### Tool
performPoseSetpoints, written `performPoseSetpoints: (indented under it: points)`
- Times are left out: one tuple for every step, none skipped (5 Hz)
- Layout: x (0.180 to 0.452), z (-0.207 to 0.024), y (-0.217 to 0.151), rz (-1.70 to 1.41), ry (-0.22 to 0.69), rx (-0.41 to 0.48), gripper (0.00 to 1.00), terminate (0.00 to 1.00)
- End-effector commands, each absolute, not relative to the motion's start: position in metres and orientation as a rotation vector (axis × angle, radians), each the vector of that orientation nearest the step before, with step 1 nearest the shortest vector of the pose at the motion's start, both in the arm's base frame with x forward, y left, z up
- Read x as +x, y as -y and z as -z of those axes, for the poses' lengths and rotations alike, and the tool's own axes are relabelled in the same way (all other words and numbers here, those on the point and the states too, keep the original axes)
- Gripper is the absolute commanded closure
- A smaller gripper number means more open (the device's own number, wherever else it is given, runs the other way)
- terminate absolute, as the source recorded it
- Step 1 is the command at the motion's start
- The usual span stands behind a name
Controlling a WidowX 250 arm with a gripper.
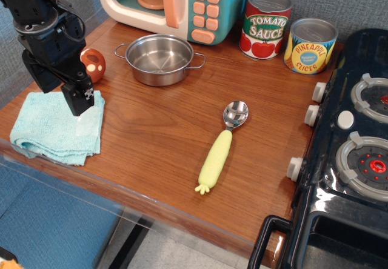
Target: Put the mushroom between the spoon and cloth.
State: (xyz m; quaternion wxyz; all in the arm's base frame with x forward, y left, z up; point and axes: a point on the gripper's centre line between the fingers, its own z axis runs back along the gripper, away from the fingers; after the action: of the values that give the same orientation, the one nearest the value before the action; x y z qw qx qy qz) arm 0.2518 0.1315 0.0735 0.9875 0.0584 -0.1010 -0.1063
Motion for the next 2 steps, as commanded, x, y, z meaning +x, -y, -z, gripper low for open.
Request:
performPoseSetpoints:
  points:
    - [0.252,-0.074,-0.132,0.213,0.203,0.117,0.0,0.0]
    - [0.273,-0.079,-0.15,0.142,0.225,0.103,0.0,0.0]
